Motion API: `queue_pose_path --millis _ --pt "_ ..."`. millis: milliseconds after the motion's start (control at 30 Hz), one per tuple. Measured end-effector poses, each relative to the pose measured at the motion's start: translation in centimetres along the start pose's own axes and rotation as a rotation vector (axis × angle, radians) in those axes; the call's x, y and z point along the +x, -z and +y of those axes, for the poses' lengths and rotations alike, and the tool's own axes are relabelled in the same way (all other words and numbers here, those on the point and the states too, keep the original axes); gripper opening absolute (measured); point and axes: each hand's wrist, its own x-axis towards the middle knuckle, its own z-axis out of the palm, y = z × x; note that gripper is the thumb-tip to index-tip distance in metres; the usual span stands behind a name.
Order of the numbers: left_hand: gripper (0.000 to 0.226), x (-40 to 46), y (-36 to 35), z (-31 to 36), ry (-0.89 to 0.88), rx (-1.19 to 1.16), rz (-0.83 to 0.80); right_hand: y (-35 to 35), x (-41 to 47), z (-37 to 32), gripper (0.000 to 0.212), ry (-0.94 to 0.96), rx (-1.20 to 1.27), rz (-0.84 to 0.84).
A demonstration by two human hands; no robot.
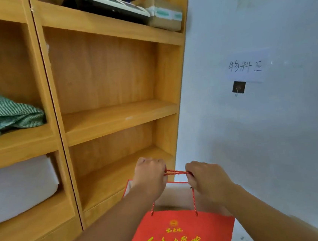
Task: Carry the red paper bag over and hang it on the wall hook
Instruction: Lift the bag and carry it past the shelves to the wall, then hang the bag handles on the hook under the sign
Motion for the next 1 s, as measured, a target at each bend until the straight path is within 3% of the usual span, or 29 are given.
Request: queue_pose_path --millis 400,633,1000 --pt "0.005 21.6 -7.3 4.0 -0.41 -0.203 0.075 -2.2 9.6 14.2 0.015 -0.518 0.29 0.122" --pt "0.005 32.7 -10.4 8.8 -0.558 -0.256 0.073 -3.0 14.8 23.3 0.014 -0.67 0.319 0.154" --pt "0.006 48.3 -15.5 12.0 -0.69 -0.475 0.031 -3.2 23.6 32.0 0.012 -0.857 0.289 0.254"
